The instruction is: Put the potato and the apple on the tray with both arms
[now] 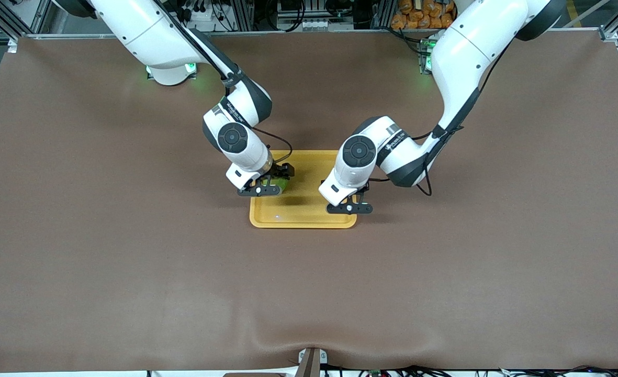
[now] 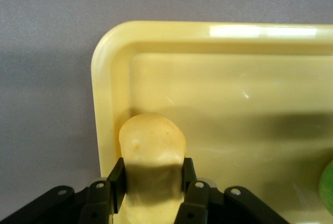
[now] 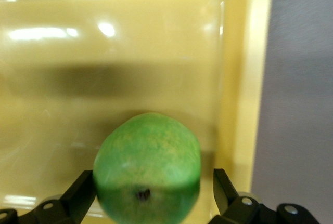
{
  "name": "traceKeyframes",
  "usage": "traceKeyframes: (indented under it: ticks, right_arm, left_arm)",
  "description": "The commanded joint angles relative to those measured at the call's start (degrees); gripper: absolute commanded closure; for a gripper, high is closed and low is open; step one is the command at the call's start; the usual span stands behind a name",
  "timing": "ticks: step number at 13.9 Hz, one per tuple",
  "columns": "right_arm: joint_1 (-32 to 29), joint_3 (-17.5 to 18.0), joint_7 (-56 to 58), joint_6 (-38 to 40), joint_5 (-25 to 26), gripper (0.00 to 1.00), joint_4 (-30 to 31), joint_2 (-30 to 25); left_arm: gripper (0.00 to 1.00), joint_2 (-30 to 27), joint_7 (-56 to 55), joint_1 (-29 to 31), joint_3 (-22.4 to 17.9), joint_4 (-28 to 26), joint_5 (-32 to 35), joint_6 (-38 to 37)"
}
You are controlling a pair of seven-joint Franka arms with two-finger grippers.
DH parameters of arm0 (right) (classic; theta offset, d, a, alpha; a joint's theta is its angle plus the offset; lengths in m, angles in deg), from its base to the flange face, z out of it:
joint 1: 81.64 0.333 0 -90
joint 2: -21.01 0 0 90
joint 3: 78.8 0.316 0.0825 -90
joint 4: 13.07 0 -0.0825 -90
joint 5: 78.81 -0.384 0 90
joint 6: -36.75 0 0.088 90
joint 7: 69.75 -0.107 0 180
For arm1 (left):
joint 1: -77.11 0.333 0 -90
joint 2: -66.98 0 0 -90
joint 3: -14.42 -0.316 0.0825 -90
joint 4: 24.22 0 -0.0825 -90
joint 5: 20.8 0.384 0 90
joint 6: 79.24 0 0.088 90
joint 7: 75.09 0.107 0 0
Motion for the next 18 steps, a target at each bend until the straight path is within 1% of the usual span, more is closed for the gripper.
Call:
traceKeyframes:
  ticks: [1, 2, 3, 5, 7, 9, 12, 13, 14, 16, 17, 18]
  right_arm:
    - [-2.66, -0.52, -1.18, 6.02, 1.5, 0.0, 0.57, -6.56]
    - [-4.34, -0.43, -1.09, 7.95, 1.41, 0.0, 0.57, -8.4]
    - [-5.66, -0.43, -1.09, 9.8, 1.41, 0.0, 0.66, -10.16]
    - [-9.7, -0.34, -0.57, 11.48, 1.41, 0.0, 0.93, -13.76]
    - [-13.74, -0.34, 3.11, 13.24, 1.32, 0.0, 1.01, -16.93]
    - [-18.83, -0.25, 8.46, 17.09, 1.24, 0.0, 1.02, -20.44]
    - [-23.94, -0.78, 16.46, 21.76, 0.8, 0.0, 1.01, -26.59]
    - [-23.6, -3.65, 19.01, 22.73, 0.53, 0.0, 0.93, -28.0]
    - [-22.73, -7.86, 22.25, 24.22, 0.27, 0.0, 0.58, -28.98]
    - [-21.32, -14.9, 30.86, 26.86, 0.09, 0.0, -0.47, -30.65]
    - [-21.14, -17.72, 34.38, 29.48, 0.01, 0.0, -2.13, -31.0]
    - [-21.05, -19.66, 35.89, 33.51, -0.87, 0.0, -5.11, -31.01]
  left_arm:
    - [0.26, 0.85, -3.39, -0.77, -0.46, 1.23, 1.91, 0.41]
    - [0.0, 0.76, -3.31, -0.77, -0.55, 1.23, 3.13, 0.41]
    - [0.0, 0.76, -3.48, -0.77, -0.46, 1.23, 4.45, 0.41]
    - [0.0, 0.15, -3.48, -0.42, -0.46, 1.23, 4.64, 0.33]
    - [0.0, -1.78, -3.31, 0.54, -0.46, 1.23, 4.73, -0.55]
    - [0.0, -4.85, -2.7, 2.21, -0.46, 1.31, 4.73, -3.96]
    - [0.0, -9.69, 1.33, 6.25, -0.02, 1.31, 3.85, -9.41]
    - [0.0, -11.27, 2.65, 7.39, 0.15, 1.31, 3.76, -11.08]
    - [0.0, -12.59, 3.36, 8.53, 0.24, 1.49, 3.5, -12.66]
    - [0.0, -15.4, 4.16, 10.3, 0.24, 1.93, 1.31, -15.04]
    - [0.0, -16.63, 5.82, 11.78, 0.24, 2.36, 0.69, -16.36]
    - [0.0, -17.69, 8.7, 12.93, 0.33, 2.72, -0.19, -17.85]
